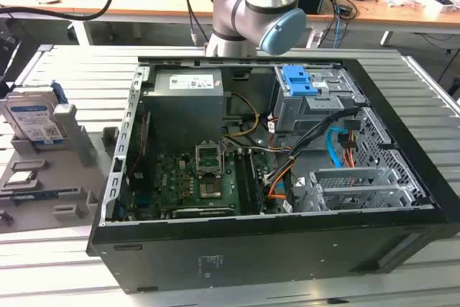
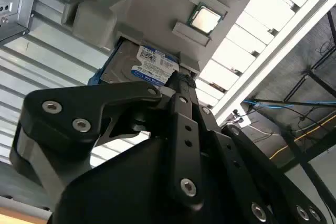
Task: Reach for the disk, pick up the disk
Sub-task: 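Pick up the disk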
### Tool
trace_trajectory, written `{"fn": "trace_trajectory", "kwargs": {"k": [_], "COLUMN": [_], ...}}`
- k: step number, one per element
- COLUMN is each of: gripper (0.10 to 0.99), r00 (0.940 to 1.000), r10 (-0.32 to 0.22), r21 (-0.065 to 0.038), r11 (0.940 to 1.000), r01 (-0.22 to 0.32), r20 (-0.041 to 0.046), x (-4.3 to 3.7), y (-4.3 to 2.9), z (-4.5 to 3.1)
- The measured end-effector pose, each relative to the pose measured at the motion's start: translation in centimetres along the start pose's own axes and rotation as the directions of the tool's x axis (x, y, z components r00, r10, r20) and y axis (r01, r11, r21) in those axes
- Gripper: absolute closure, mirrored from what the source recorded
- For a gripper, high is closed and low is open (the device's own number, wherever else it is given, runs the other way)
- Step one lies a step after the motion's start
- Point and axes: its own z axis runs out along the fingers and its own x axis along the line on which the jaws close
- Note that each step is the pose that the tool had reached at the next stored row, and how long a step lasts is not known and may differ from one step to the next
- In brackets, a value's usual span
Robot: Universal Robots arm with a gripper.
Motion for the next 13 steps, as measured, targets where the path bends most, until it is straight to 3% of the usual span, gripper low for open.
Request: {"fn": "trace_trajectory", "kwargs": {"k": [1,2,7,10,13], "gripper": [0.980,0.980,0.980,0.980,0.980], "r00": [0.9999,0.9974,0.9898,0.9807,0.9670], "r10": [-0.016,-0.073,-0.142,-0.195,-0.254], "r21": [0.000,0.000,0.000,-0.001,-0.001], "r11": [0.9999,0.9974,0.9898,0.9807,0.9671], "r01": [0.016,0.073,0.142,0.195,0.254], "r20": [-0.0007,-0.0028,-0.0054,-0.0076,-0.0097], "x": [0.01,0.00,0.00,0.00,0.00], "y": [0.00,0.00,0.00,0.00,0.00], "z": [0.00,0.00,0.00,0.00,0.00]}}
